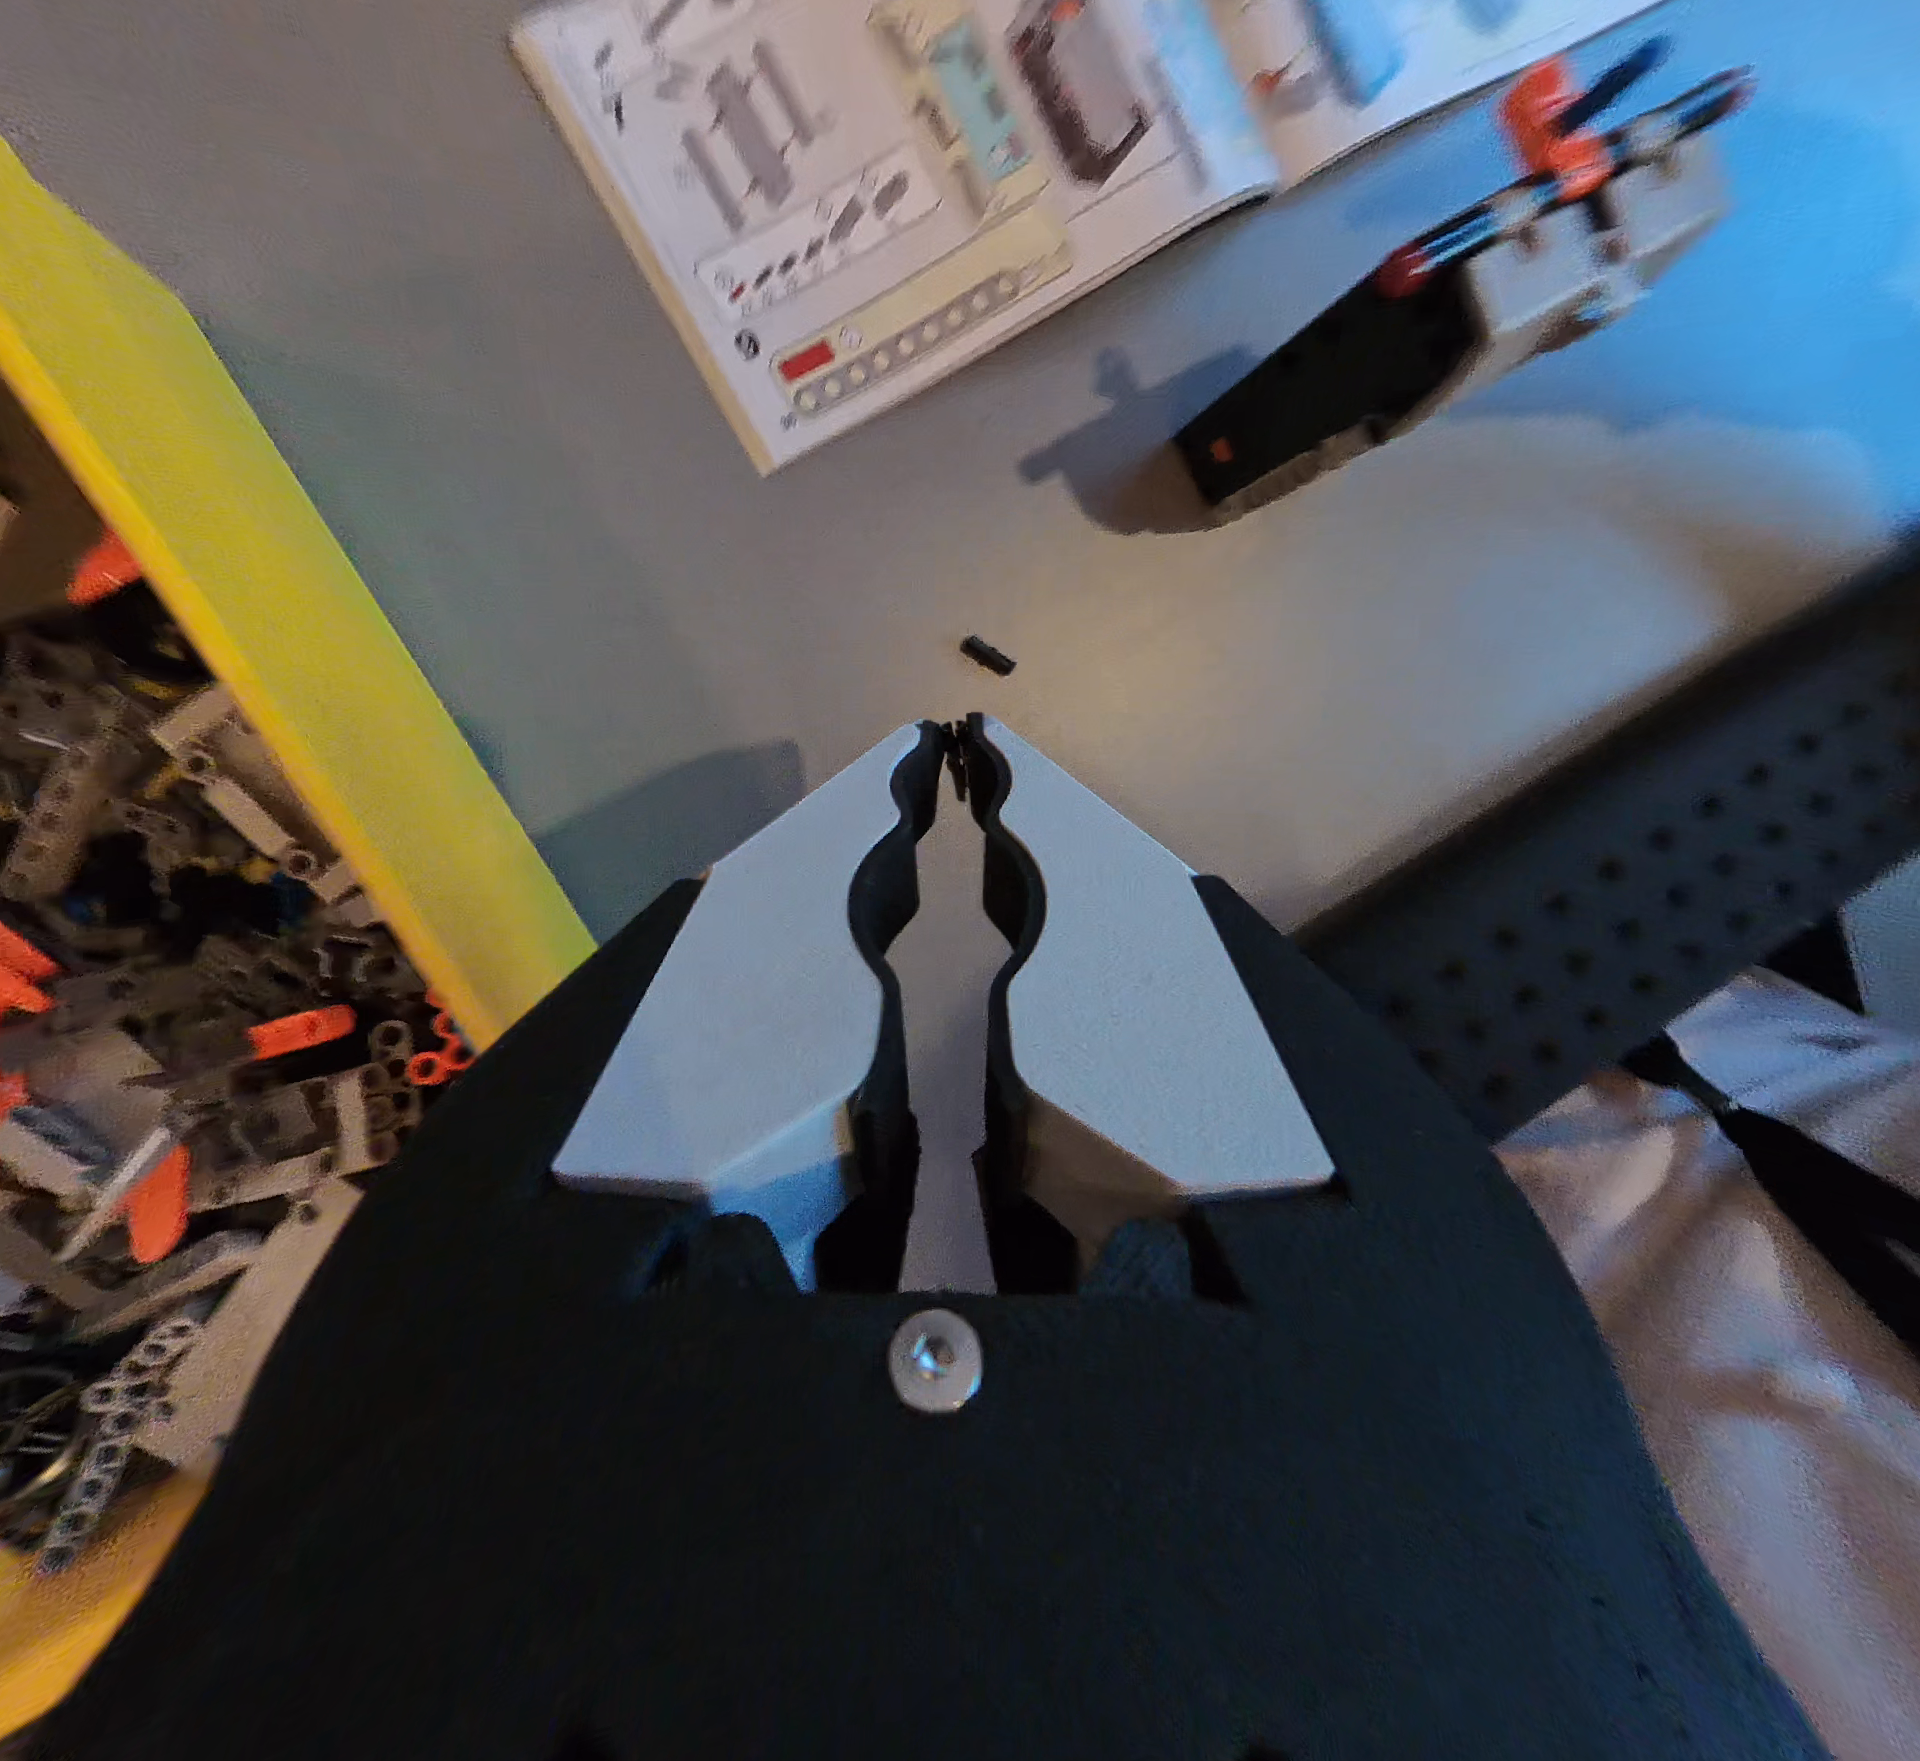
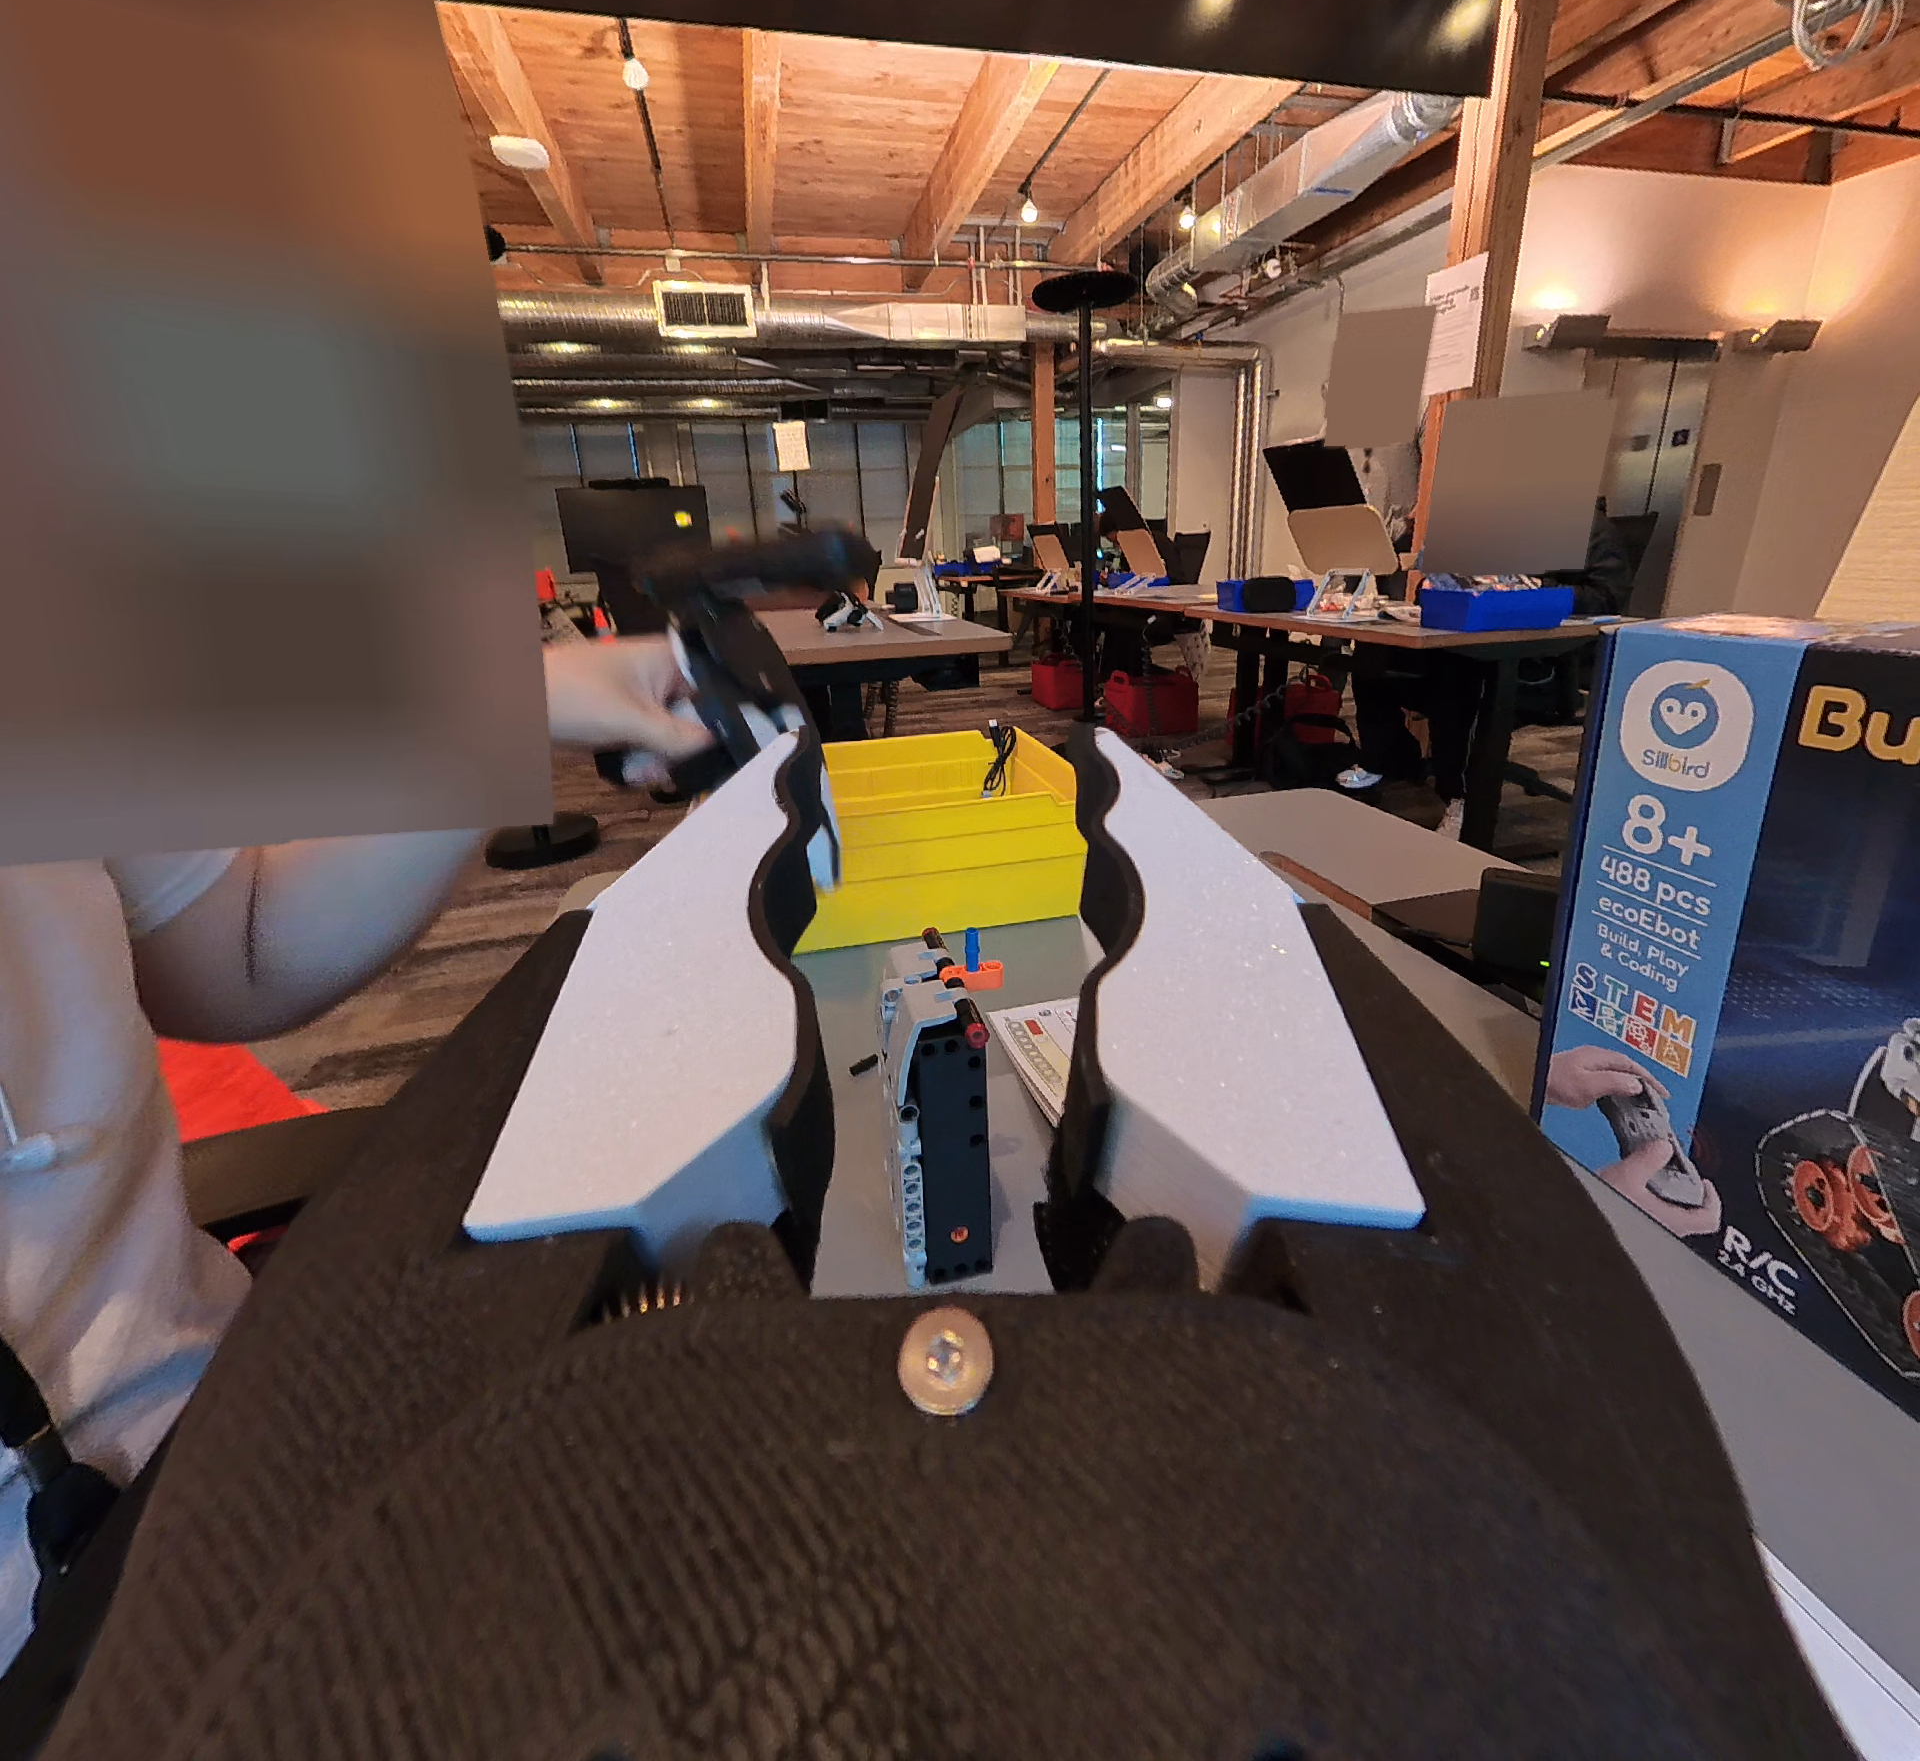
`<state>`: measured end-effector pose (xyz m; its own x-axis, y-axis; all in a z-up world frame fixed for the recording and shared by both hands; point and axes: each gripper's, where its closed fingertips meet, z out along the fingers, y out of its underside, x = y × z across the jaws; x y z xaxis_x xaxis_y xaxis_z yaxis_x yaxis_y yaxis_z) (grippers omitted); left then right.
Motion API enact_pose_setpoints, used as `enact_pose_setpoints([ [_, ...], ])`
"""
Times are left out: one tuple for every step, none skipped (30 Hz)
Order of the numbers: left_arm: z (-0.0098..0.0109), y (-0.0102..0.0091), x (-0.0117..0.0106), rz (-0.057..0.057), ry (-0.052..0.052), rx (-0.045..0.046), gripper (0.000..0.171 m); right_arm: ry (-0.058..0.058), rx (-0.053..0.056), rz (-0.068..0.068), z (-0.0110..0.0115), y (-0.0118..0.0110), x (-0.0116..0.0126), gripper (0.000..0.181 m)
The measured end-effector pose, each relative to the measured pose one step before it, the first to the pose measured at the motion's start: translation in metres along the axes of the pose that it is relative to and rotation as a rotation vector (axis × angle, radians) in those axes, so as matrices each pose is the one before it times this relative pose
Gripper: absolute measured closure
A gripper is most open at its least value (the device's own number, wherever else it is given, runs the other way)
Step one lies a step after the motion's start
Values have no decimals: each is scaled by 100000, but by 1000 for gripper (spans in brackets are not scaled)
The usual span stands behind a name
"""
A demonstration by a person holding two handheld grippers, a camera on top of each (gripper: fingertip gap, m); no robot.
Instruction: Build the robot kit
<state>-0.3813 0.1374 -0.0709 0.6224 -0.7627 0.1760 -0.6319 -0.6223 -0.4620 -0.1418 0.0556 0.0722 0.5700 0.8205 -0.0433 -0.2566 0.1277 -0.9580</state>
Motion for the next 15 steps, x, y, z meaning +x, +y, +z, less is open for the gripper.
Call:
enact_pose_setpoints([
  [1126, 384, -203, -2706, -949, -3300, 168, -238, 686, 212, -63, -161, -36, 133],
  [1033, 312, -154, -2135, -759, -3182, 169, -267, 377, -45, -35, -122, -80, 133],
  [886, 337, -136, -1121, -1265, -3040, 169, -225, 43, -350, -15, -92, -90, 133],
  [796, 218, -207, -100, -1996, -2165, 169, -104, -83, -557, -11, -69, -92, 133],
  [731, 283, -304, -201, -2405, -2439, 169, -45, -88, -488, -9, -58, -79, 133],
  [661, 286, -159, -766, -1212, -2319, 169, -188, 13, -378, 3, -71, -99, 133],
  [602, 144, 121, -880, 871, -1501, 169, -109, -83, -390, 2, -36, -69, 133],
  [521, -38, 302, -764, 2174, -537, 169, 89, -240, -265, -6, 16, 3, 133],
  [450, -64, 125, -522, 1018, -430, 169, 155, -142, 13, -23, 26, 41, 133],
  [399, 50, -98, -262, -519, -1060, 169, 91, 71, 266, -29, -11, 53, 133],
  [320, 110, -170, -121, -1043, -1330, 169, -75, 272, 346, -23, -31, 16, 133],
  [224, 84, -147, -72, -996, -991, 169, -53, 293, 231, -27, -56, 11, 133],
  [157, -52, 16, -42, -20, -111, 169, -135, 154, 51, -5, -37, -34, 133],
  [136, -96, 125, -117, 726, 179, 169, -70, -89, -107, 18, 0, -28, 133],
  [153, -8, 57, -271, 434, -350, 169, -83, -262, -185, 24, 30, -50, 133],
])
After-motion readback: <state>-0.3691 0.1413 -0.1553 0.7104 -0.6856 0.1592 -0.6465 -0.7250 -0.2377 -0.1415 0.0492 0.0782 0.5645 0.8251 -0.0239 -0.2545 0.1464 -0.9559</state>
